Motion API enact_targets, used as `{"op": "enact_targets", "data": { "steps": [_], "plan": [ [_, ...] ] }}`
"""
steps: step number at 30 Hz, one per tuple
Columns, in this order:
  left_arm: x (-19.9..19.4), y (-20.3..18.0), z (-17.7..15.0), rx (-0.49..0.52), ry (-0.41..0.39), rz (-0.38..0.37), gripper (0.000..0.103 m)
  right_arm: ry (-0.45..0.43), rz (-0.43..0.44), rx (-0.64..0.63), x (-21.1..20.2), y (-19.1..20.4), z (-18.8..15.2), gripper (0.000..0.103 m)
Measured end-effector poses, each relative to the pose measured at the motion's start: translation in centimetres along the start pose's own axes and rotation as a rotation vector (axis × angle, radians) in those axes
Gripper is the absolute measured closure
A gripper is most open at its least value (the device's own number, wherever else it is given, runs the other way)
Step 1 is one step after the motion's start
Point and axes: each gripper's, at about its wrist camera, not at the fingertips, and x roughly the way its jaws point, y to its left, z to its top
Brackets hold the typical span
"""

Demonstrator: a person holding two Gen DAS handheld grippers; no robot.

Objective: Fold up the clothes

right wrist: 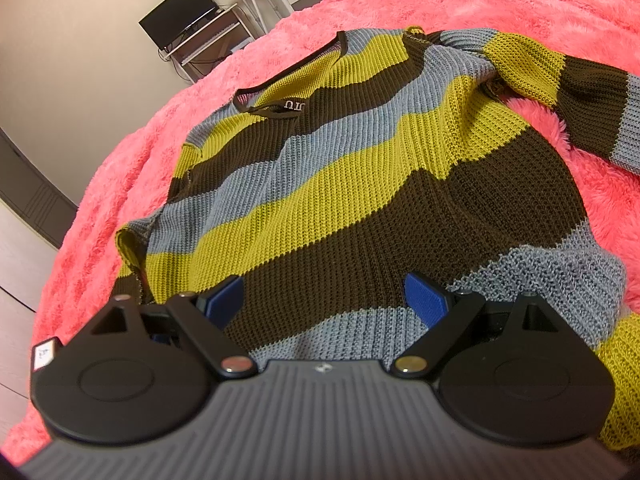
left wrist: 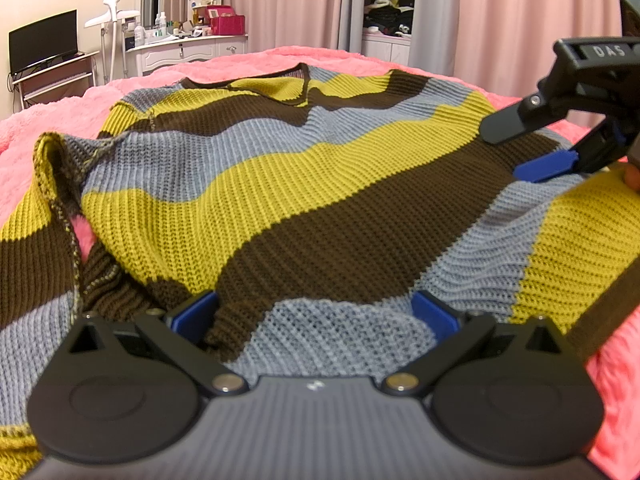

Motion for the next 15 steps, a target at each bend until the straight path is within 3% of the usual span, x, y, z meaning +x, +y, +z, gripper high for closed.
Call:
{"op": "enact_targets", "data": {
  "steps": [15],
  "plan": [
    [0.0, 0.01, 0.01, 0.0, 0.0, 0.0, 0.0, -0.005, 0.007, -0.002, -0.5, -0.09, 0.12, 0.013]
  ]
}}
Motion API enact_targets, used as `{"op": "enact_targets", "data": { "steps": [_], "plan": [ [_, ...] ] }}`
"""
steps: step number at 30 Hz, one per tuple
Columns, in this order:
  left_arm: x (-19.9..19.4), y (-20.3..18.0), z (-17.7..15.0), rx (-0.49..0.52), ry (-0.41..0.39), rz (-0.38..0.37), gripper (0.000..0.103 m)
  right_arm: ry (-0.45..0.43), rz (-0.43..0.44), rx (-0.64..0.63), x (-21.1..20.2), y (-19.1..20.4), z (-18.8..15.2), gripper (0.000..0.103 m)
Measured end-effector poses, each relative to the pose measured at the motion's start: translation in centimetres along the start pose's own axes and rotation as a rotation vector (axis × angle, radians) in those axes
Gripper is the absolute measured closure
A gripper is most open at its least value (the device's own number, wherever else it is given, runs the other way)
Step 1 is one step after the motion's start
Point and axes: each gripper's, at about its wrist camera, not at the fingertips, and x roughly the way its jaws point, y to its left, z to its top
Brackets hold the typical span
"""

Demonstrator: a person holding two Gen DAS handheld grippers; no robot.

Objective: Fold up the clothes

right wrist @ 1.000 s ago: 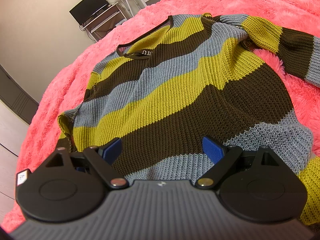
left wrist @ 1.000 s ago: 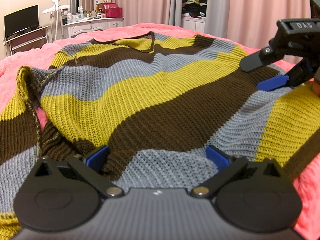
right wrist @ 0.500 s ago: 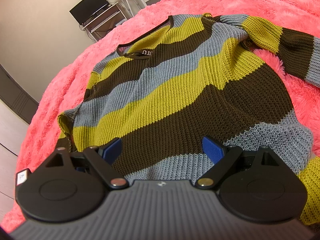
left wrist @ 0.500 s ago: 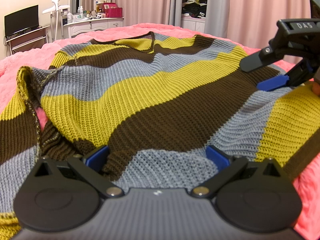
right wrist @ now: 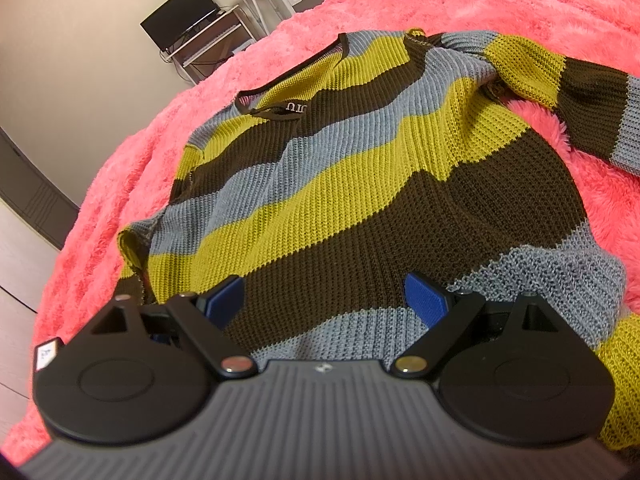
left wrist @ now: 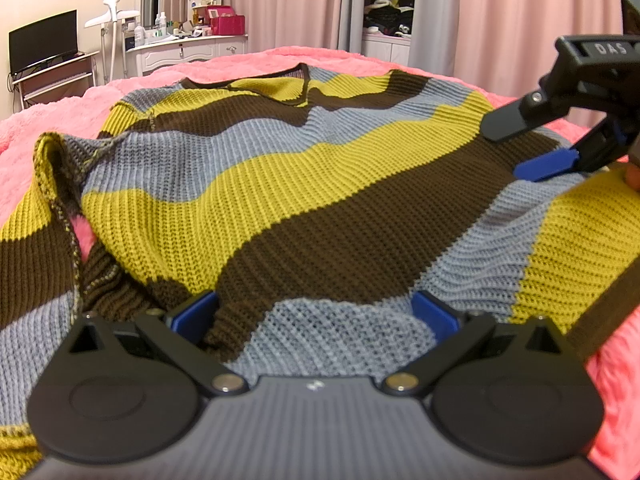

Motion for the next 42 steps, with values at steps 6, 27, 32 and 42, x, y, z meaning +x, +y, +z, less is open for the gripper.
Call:
{"op": "enact_targets", "data": {
  "steps": [6, 27, 32, 42],
  "plan": [
    [0.0, 0.0, 0.0, 0.001, -0.001, 0.0, 0.0, -0.051, 0.047, -0.049, -1.0, 0.9, 0.0, 0.013],
    [-0.2, -0.2, -0.1, 0.001, -0.002, 0.0, 0.0, -0.194, 0.039, -0.25, -3.9, 3.9, -0.8, 0.013],
    [-0.2, -0.1, -0.1, 0.002, -0.004, 0.0, 0.0, -0.164, -0.033, -0.183, -3.5, 2.6, -0.5, 0.013],
    [-0.1, -0.2, -0.4, 0.006, -0.026, 0.002, 0.0, -0.143, -0.005, -0.125, -3.2, 1.4, -0.4, 0.013]
  ]
}}
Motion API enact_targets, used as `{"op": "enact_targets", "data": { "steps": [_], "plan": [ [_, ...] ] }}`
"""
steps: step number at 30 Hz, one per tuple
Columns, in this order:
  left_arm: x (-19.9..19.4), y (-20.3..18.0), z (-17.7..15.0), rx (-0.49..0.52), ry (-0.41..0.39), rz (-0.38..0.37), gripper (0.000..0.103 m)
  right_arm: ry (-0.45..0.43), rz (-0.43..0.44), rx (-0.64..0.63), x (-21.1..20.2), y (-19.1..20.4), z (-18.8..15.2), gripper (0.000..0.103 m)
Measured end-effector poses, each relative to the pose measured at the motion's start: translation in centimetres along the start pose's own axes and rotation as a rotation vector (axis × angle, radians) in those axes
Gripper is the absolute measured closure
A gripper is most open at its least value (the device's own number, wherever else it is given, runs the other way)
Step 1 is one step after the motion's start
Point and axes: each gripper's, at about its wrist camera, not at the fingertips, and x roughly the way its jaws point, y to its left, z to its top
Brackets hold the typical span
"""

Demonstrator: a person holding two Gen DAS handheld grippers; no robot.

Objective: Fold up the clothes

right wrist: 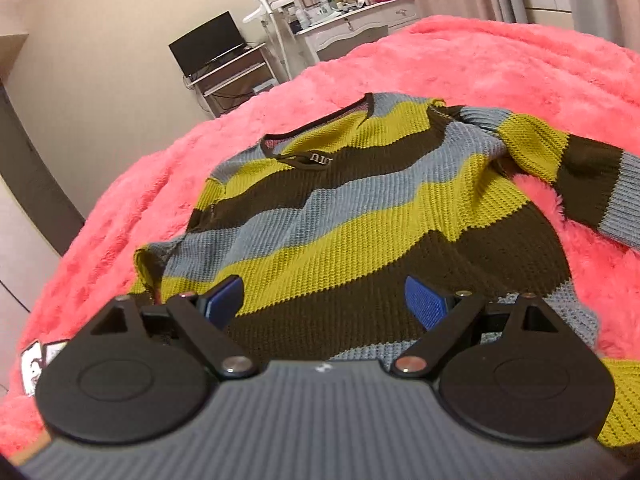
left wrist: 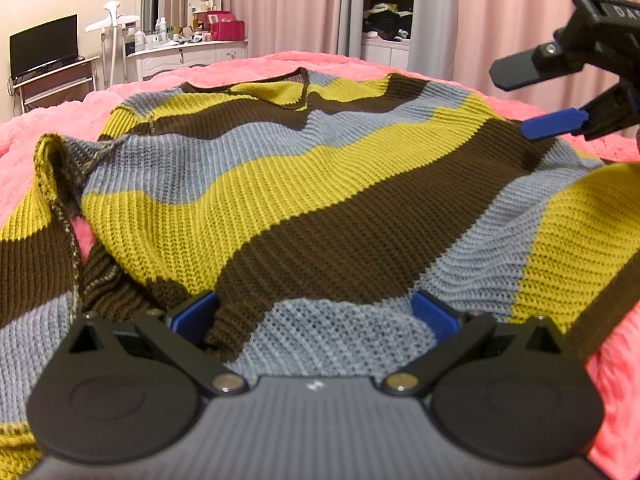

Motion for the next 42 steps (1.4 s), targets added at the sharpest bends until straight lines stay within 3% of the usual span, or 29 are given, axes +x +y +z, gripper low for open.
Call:
{"op": "enact_targets", "data": {
  "steps": [5, 10, 13, 16, 20, 24, 26, 30, 32, 35, 39, 42],
  "plan": [
    [-0.1, 0.0, 0.1, 0.005, 0.01, -0.001, 0.0, 0.044, -0.014, -0.002, 1.0, 0.0, -0.2, 0.013],
    [-3.1, -0.7, 1.8, 0.109, -0.026, 0.188, 0.0, 0.062, -0.017, 0.001, 1.4, -0.1, -0.4, 0.013],
    [-5.2, 0.4, 2.6, 0.11, -0.05, 0.29, 0.0, 0.058, -0.01, 0.008, 1.4, -0.2, -0.4, 0.013],
    [-5.9, 2.5, 3.1, 0.096, 0.018, 0.448, 0.0, 0.053, -0.003, 0.015, 1.3, -0.5, -0.4, 0.013],
    [-4.5, 6.3, 1.7, 0.017, 0.189, 0.609, 0.0, 0.026, -0.008, 0.044, 1.0, -1.0, -0.1, 0.013],
    [-6.4, 7.2, 1.9, -0.159, 0.09, 0.594, 0.0, -0.108, -0.039, 0.103, -1.4, -2.2, 0.7, 0.013],
    [-7.3, 6.6, 2.4, -0.159, 0.038, 0.576, 0.0, -0.283, -0.126, 0.171, -5.0, -4.6, 1.2, 0.013],
    [-8.4, 5.2, 2.4, -0.206, -0.04, 0.455, 0.0, -0.385, -0.283, 0.25, -7.2, -8.0, 1.3, 0.011],
    [-8.2, 4.5, 2.2, -0.234, -0.038, 0.463, 0.0, -0.337, -0.297, 0.297, -6.6, -9.4, 1.0, 0.011],
    [-8.3, 3.0, 2.4, -0.253, -0.012, 0.543, 0.0, -0.258, -0.29, 0.292, -5.4, -9.6, 0.8, 0.012],
    [-9.7, 3.4, 2.9, -0.326, -0.023, 0.451, 0.0, -0.223, -0.27, 0.209, -5.0, -7.9, 1.2, 0.012],
    [-11.1, 3.4, 3.7, -0.382, -0.006, 0.367, 0.0, -0.12, -0.173, 0.151, -4.7, -5.8, 1.7, 0.013]
  ]
}}
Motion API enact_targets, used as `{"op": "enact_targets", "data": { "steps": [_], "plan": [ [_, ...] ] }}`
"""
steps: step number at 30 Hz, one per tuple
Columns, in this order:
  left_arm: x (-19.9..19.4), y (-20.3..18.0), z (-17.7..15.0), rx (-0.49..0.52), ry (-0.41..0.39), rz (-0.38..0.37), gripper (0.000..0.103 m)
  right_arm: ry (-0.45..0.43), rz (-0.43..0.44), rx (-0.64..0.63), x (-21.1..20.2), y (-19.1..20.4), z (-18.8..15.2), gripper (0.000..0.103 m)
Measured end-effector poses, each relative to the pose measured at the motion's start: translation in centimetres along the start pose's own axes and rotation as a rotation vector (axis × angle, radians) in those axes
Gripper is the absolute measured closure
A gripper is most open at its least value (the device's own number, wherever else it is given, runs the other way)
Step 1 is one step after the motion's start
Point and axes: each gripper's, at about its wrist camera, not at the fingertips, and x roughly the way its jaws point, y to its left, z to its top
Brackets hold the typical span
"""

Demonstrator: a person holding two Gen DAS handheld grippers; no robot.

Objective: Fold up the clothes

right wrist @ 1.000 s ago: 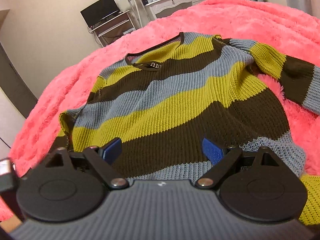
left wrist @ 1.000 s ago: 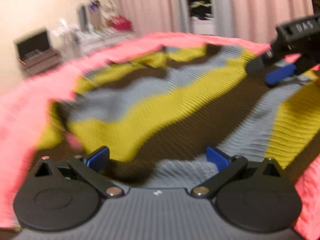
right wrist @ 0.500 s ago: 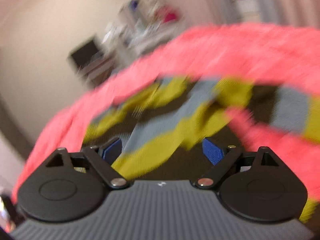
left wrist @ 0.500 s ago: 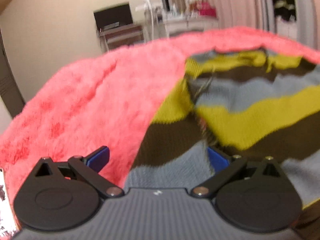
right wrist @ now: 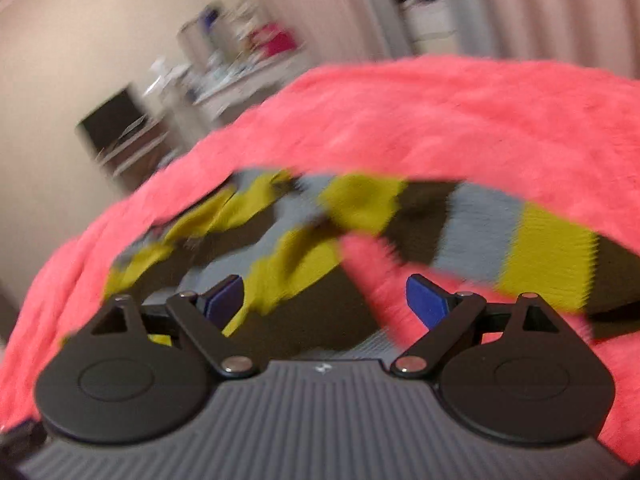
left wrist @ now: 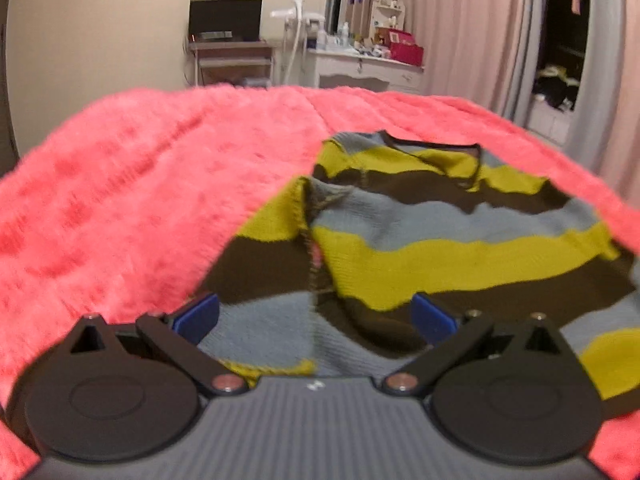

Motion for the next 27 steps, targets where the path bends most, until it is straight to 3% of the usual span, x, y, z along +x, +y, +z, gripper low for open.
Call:
{"op": "enact_targets", "data": {
  "steps": [7, 10, 15, 27],
  "plan": [
    [-3.2, -2.6, 0.6, 0.064, 0.07, 0.051, 0.0, 0.061, 0.063, -0.126, -4.7, 5.7, -2.2, 0.013],
    [-5.4, -3.3, 0.4, 0.058, 0.074, 0.022, 0.0, 0.049, 0.05, -0.185, -7.3, 6.5, -4.7, 0.013],
    [-8.3, -5.4, -0.7, 0.11, 0.087, -0.007, 0.0, -0.049, 0.053, -0.184, -10.2, 6.3, -5.8, 0.013],
    [-10.2, -7.0, -3.2, 0.142, 0.13, 0.01, 0.0, -0.121, 0.069, -0.131, -12.1, 5.2, -6.1, 0.013]
  ]
}}
